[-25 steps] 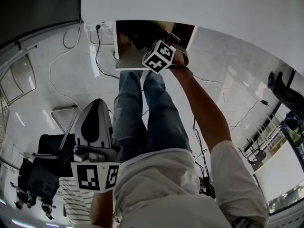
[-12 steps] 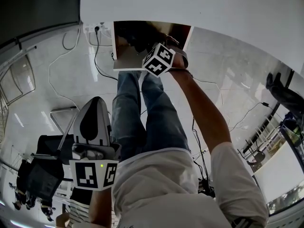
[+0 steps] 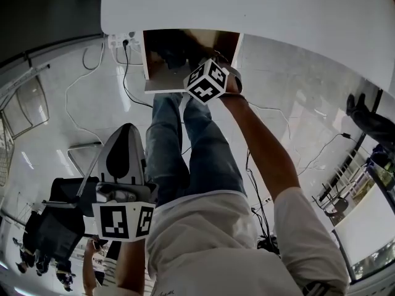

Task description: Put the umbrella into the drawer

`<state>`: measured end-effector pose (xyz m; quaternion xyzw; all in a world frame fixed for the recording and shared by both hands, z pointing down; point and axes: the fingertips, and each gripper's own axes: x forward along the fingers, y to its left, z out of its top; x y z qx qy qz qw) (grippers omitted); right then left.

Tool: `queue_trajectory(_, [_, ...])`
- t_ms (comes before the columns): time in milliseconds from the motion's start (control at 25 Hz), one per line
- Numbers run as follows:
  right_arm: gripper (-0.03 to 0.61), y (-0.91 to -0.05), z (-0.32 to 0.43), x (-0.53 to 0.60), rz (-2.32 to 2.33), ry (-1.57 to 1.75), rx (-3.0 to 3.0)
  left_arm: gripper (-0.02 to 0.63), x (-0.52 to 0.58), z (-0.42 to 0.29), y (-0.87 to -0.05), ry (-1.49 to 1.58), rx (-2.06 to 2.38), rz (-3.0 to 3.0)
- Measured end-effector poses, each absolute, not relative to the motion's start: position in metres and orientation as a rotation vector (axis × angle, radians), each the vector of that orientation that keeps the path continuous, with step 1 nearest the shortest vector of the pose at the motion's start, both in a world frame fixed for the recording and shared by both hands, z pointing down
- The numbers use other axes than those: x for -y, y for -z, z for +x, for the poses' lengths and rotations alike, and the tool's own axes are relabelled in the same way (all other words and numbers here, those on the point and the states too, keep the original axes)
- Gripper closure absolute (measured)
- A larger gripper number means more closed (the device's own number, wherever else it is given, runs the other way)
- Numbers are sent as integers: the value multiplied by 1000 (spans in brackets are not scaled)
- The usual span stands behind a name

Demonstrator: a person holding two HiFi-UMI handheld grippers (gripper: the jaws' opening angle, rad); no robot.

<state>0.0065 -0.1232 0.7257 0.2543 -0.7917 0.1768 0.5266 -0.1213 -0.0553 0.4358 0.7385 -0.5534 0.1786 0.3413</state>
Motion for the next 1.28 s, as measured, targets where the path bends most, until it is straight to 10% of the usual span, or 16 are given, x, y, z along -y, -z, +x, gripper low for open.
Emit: queue_trajectory(1280, [560, -574, 38, 98, 683, -545, 2117, 595, 33, -82, -391, -432, 1461, 1948])
